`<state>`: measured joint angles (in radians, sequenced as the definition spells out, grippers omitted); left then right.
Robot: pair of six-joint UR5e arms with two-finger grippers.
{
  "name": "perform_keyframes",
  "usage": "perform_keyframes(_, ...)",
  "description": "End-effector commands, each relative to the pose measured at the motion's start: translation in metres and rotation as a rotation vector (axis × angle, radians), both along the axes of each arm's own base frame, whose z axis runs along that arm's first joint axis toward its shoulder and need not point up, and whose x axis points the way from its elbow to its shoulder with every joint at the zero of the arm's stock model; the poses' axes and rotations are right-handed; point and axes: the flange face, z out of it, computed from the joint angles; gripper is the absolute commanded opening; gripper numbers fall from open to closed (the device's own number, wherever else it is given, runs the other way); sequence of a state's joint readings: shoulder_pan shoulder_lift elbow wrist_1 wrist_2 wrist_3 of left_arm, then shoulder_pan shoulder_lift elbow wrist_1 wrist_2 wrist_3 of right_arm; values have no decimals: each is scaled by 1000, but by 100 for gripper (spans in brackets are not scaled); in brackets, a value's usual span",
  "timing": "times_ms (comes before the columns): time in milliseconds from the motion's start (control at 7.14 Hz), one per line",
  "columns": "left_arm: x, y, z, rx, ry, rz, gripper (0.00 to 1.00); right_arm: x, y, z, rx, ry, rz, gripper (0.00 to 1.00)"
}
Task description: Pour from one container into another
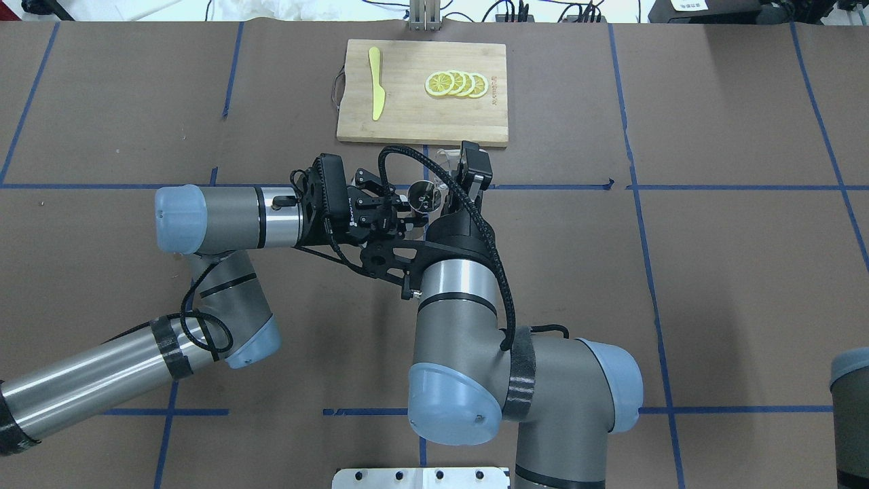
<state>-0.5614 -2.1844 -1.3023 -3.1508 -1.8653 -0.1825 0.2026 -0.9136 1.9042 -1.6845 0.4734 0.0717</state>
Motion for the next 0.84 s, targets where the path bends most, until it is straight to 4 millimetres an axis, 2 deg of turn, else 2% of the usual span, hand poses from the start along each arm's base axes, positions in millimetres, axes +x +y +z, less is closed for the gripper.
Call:
perform_keyframes(0, 0, 0, 0, 1, 0, -1, 0, -1, 0, -1, 7, 35, -10, 0)
perform_keyframes(701, 0, 0, 0, 1, 0, -1, 0, -3, -1, -10, 10, 26, -11, 0)
